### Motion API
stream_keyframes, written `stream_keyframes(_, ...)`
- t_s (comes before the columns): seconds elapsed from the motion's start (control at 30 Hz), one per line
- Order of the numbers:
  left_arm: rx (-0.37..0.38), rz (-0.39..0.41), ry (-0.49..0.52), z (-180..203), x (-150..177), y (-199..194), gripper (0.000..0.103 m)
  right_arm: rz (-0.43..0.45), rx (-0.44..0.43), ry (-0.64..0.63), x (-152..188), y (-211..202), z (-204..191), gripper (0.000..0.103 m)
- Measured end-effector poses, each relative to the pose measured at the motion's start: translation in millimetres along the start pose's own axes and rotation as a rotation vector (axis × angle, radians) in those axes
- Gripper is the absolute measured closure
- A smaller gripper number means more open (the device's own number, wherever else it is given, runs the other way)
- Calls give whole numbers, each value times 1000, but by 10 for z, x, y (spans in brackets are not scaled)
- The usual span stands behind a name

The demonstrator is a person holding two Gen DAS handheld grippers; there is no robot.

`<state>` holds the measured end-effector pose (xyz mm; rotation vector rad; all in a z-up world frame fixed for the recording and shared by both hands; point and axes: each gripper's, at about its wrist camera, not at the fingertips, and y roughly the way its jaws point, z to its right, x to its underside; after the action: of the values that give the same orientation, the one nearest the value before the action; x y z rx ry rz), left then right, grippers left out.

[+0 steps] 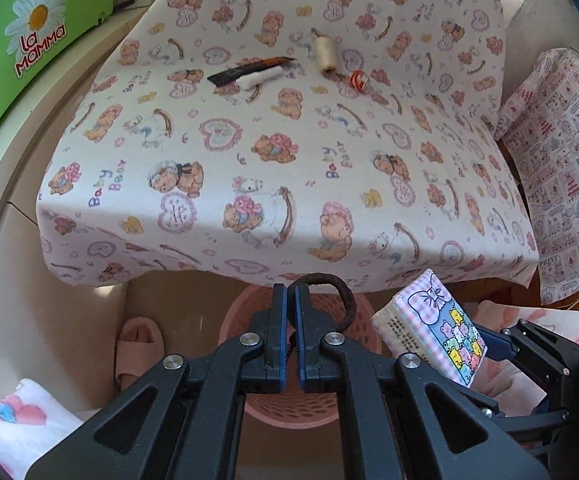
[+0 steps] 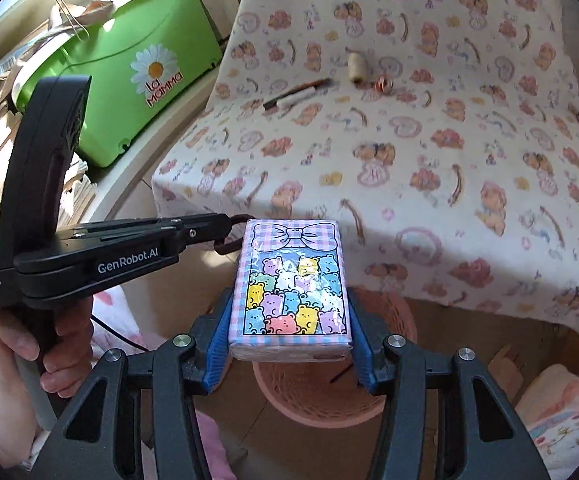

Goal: Collect trash
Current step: 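Lift scissors and tissue pack and carry them over the pink wastebasket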

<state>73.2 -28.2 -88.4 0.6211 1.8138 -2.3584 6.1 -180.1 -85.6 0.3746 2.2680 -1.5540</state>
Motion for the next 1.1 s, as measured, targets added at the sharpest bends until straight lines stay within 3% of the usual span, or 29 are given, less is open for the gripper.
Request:
stream_keyframes(0.23,1,-146,-50,-90,89,405,100,-150,-27,111,117,411,233,49)
stream_keyframes(0.63,-103,-315,-82,-160,295,1131,99,-340,110,168,385,1341,464,49)
stream_keyframes(0.83,-128,-433,-94,-249,469,1524,99,-461,125,220,558,1725,589,49)
stream_keyframes(0.93,-122,-495,-101,-292,553,1710,99,-491,139,255,644,1862,676,49)
stream_keyframes(1.1,-180,-545,-51,-239,676,1873,98,-507,149,255,770,2052,719,49)
